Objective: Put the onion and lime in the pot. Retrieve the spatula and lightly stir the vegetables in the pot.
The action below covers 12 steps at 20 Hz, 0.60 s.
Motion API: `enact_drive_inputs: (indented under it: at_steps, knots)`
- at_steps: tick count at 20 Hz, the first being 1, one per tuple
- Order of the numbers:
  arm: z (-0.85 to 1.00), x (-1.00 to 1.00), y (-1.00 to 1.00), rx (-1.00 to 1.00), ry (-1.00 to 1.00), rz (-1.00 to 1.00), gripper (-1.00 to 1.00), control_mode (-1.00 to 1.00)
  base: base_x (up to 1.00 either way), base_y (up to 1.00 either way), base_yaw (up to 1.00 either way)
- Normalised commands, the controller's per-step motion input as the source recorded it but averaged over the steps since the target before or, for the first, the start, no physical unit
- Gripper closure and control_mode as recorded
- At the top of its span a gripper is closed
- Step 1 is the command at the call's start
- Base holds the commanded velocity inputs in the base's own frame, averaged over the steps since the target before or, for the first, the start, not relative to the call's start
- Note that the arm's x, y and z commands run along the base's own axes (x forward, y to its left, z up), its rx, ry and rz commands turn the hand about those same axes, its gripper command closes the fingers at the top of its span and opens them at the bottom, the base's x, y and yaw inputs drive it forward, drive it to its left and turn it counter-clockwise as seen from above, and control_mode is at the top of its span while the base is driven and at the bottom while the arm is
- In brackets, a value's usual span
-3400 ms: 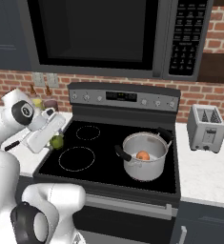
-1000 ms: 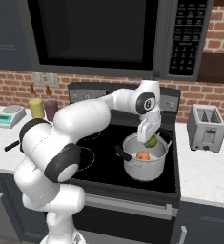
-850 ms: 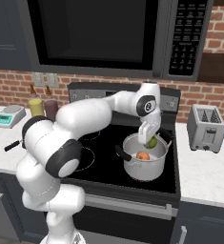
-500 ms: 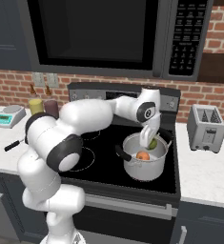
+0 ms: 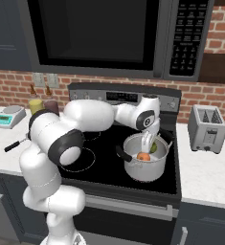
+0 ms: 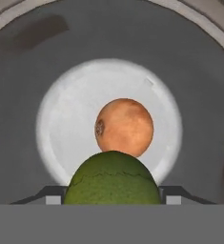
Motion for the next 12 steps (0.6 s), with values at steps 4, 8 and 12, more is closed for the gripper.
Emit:
enact_drive_inputs:
  at_steps: [4, 8, 12]
  knots:
    - [-0.06, 0.1, -0.02, 0.0, -0.01, 0.04, -1.0, -1.0, 0.0, 0.0, 0.0]
    - [0.04, 0.0, -0.04, 0.0, -0.03, 0.03, -1.0, -1.0, 0.0, 0.0, 0.0]
    - [0.34, -0.12, 0.0, 0.0, -0.07, 0.05, -1.0, -1.0, 0.0, 0.0, 0.0]
